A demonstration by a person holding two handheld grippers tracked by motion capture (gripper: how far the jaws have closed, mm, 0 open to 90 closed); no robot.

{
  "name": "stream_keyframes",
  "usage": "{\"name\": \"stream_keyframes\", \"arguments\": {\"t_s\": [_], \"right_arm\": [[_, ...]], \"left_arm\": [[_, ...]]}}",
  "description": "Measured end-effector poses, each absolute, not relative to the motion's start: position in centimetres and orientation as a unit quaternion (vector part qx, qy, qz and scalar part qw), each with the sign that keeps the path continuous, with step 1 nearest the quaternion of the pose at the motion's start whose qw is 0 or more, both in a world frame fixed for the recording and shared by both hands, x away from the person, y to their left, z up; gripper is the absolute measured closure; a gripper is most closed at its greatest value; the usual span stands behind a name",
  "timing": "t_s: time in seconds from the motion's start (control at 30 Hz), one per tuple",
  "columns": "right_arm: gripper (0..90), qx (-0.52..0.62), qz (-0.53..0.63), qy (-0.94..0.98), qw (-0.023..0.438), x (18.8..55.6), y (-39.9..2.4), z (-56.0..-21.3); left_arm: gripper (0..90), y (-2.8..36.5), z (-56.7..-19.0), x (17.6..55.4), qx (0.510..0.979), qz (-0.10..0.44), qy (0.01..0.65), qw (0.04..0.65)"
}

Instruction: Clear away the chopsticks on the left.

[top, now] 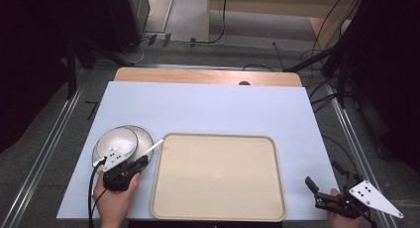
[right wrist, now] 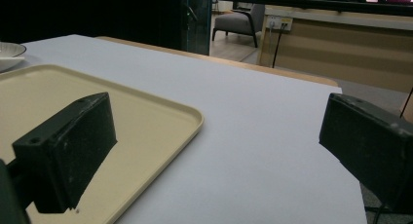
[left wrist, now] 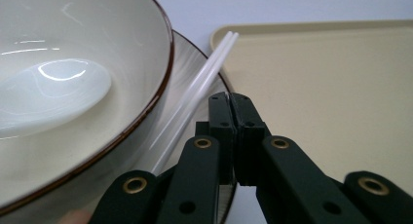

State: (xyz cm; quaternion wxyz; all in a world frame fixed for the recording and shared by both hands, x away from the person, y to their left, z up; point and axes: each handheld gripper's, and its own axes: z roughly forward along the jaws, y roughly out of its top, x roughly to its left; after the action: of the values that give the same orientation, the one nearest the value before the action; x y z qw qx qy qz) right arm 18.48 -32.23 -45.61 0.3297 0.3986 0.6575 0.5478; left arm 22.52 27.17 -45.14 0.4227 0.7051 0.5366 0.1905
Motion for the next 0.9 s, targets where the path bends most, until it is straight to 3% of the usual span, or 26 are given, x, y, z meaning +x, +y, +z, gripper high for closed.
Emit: {"name": "stream_keyframes", "arguments": {"t_s": [0.53,0.9], "right_arm": [[0.2,0.396,0.549,0.659,0.329,18.5,-32.3,-45.7],[0.2,0.396,0.548,0.661,0.327,18.6,-32.1,-45.7]], "left_arm": [[84.3,31.1,-43.2,19.8,0.729,0.167,0.5,0.436],[83.6,33.2,-42.9,19.4,0.752,0.178,0.496,0.397]]}}
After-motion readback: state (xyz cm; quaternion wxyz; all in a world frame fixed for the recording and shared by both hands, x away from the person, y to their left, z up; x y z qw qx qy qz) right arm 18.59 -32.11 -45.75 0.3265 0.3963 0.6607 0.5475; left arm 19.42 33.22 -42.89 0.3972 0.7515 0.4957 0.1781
